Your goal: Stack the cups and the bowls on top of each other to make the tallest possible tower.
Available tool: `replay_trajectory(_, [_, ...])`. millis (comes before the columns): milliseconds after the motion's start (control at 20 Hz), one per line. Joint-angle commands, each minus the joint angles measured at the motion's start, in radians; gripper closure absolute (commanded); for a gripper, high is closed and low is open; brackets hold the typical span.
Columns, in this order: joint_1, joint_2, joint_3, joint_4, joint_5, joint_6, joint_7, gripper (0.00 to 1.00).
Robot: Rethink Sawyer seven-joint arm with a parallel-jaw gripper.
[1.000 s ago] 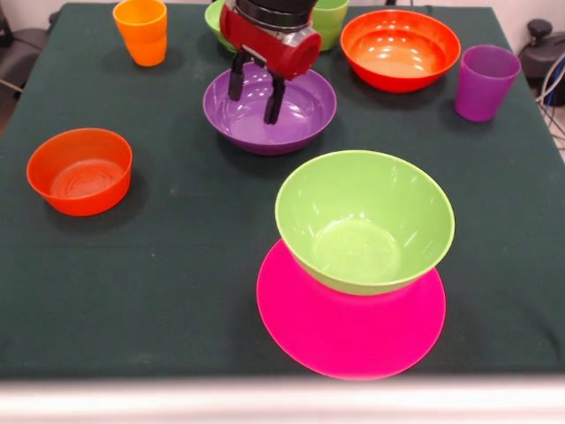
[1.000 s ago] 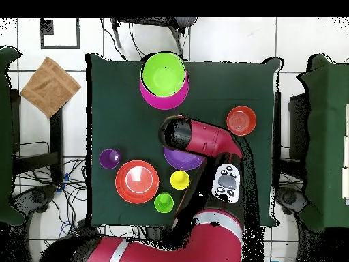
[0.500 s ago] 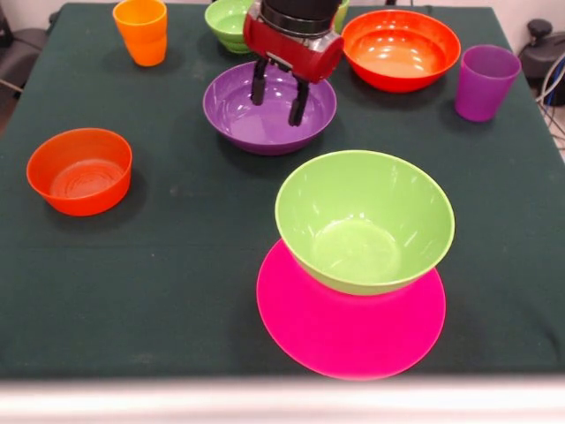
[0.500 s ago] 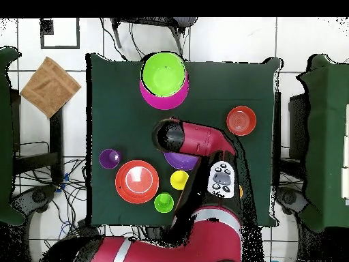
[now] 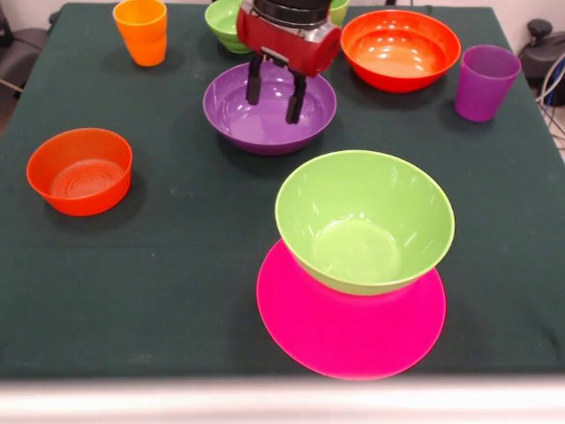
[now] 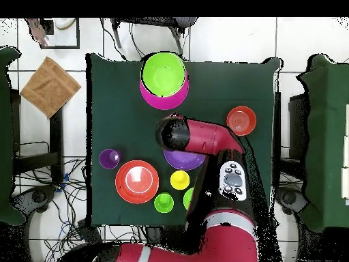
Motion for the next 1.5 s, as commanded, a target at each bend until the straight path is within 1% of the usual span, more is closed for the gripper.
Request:
replay_trajectory(50, [-0.056,-0.026,0.149,0.067,-0.108,0.147,-0.212,0.00])
replay_trajectory(200, [-0.081,-0.053,0.164,0.087,-0.128,0.167,-0.227,0.00])
replay_trajectory(300, [-0.097,-0.057,0.177,0.094,-0.142,0.179,-0.239,0.00])
replay_trajectory(500, [-0.138,-0.037,0.215,0.097,-0.185,0.174,-0.261,0.00])
replay_trajectory(700, [-0.179,-0.032,0.249,0.120,-0.229,0.174,-0.285,0.00])
replay_trajectory(1000, [-0.237,-0.033,0.293,0.168,-0.291,0.154,-0.276,0.00])
replay_trajectory(1250, [-0.274,0.001,0.316,0.180,-0.344,0.111,-0.250,0.00])
replay_trajectory(1500, [-0.292,0.053,0.331,0.151,-0.396,0.093,-0.225,0.00])
